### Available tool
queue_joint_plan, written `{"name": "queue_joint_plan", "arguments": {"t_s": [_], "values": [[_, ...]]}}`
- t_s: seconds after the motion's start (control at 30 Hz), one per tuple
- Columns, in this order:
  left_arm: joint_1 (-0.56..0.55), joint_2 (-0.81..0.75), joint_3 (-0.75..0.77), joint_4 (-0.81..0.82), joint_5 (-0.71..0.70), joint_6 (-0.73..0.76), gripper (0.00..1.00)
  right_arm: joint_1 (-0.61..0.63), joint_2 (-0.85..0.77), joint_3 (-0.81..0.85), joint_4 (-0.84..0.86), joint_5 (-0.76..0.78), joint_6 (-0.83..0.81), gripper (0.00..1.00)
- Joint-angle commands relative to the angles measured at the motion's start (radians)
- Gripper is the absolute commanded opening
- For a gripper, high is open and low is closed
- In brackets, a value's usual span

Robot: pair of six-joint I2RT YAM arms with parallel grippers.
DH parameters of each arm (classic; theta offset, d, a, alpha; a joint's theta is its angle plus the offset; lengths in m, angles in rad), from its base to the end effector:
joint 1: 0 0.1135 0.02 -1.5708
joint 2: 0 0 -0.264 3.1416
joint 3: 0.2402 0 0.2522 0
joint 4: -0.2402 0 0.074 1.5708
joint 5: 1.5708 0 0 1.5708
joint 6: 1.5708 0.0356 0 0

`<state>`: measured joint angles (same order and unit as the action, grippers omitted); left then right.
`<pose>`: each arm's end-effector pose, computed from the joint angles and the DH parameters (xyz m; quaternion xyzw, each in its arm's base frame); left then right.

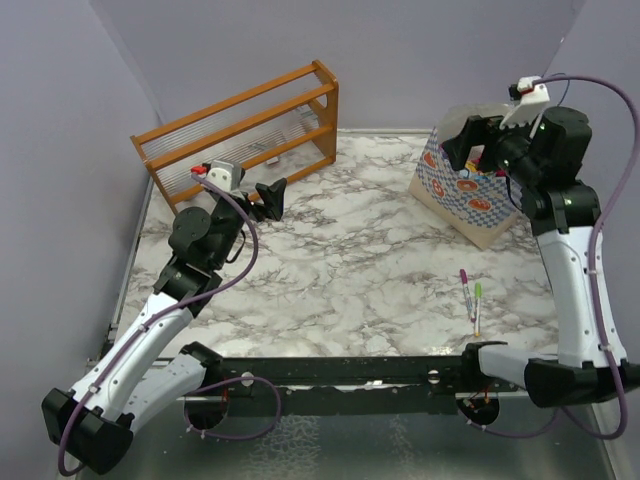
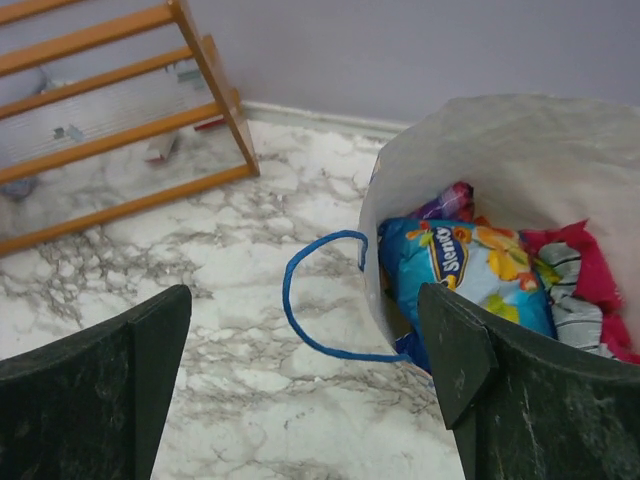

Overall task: Take the snacks out of the paper bag
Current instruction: Move the paper bag to the center of the board.

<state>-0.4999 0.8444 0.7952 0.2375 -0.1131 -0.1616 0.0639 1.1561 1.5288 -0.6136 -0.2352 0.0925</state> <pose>0.1772 -0.0922 0.3792 0.0642 0.6347 -0.2157 0.7392 0.2244 0.0227 0.4743 -0.0612 0.7825 0.1399 0.6037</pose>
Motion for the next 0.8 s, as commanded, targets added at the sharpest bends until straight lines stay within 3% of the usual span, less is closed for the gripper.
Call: {"name": "queue_joint_plan", "arguments": {"t_s": [0.0,0.27,0.57,0.63,0.77], "values": [[-0.006,0.007,-0.008,0.025,-0.021,0.0,0.95,0.001,0.102,0.044,-0.081,-0.144,-0.027,0.96],[-0.006,0.014,-0.008,0.02,-0.043,0.002,0.94,0.001,0.201,0.072,-0.102,-0.426,-0.003,0.99],[-0.006,0.024,-0.006,0.018,-0.038,0.001,0.94,0.001,0.122,-0.035,-0.016,-0.485,0.018,0.99],[-0.006,0.024,-0.005,0.018,-0.037,0.0,0.94,0.001,0.128,-0.041,-0.007,-0.549,0.032,0.94],[-0.006,0.028,-0.005,0.017,-0.039,0.0,0.94,0.001,0.138,-0.045,0.038,-0.7,0.088,0.73]]}}
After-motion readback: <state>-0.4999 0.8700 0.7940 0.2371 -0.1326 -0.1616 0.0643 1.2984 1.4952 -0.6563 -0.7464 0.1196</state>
